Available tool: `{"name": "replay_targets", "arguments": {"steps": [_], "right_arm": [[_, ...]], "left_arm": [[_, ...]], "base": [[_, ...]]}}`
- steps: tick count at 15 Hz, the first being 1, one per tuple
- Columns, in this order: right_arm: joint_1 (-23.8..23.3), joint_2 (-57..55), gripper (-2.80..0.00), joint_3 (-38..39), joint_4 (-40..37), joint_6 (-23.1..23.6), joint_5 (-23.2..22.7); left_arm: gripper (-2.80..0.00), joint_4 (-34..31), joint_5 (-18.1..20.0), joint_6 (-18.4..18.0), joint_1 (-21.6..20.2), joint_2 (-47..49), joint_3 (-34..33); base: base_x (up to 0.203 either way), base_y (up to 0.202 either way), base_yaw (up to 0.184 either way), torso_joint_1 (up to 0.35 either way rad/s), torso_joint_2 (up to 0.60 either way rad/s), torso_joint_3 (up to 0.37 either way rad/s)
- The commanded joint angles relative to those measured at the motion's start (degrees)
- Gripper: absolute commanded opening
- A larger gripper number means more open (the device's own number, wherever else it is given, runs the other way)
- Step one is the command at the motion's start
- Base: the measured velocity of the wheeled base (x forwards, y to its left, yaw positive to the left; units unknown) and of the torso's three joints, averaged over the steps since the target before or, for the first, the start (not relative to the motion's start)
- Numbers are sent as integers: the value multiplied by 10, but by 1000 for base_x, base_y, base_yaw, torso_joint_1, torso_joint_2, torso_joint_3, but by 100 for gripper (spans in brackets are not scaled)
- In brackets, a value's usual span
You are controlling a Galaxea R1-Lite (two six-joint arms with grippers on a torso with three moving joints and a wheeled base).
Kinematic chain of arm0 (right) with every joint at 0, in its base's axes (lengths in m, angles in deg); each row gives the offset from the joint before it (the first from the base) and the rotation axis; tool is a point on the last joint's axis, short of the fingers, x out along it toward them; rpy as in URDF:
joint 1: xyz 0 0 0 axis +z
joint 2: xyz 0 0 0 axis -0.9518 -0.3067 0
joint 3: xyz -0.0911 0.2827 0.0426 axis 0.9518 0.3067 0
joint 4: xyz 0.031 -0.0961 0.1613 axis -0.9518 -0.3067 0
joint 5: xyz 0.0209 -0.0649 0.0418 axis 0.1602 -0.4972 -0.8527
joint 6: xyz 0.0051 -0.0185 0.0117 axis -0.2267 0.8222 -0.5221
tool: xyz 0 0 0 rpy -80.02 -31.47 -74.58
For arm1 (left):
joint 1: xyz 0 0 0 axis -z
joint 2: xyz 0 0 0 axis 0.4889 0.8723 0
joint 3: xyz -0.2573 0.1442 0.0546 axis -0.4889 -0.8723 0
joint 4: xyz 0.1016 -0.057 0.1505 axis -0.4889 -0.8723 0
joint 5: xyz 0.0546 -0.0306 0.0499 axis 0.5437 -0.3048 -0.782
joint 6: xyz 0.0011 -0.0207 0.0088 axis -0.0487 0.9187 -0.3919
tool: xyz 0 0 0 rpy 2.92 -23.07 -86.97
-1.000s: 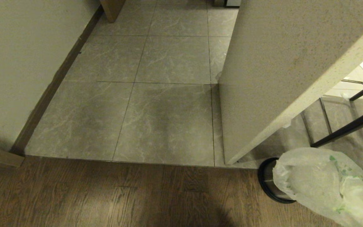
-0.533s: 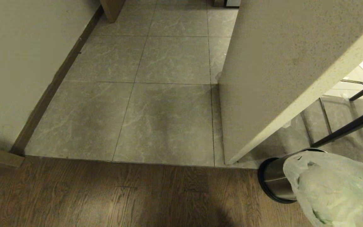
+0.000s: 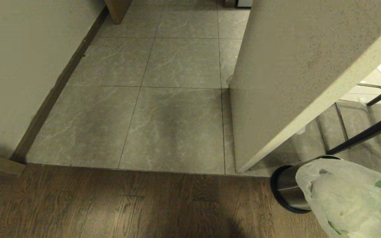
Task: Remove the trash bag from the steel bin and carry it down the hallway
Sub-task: Pick up the trash bag
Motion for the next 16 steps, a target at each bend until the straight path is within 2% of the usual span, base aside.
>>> {"name": "replay_targets", "arguments": {"steps": [1,16], "right_arm": [[1,4,-280,3,1,1,0],[1,6,-280,3,2,3,-1]], "left_arm": [[-280,0,0,1,0,0,-1],[-280,0,0,0,0,-1,-1]], "base": [[0,0,0,0,0,0],[0,0,0,0,0,0]]}}
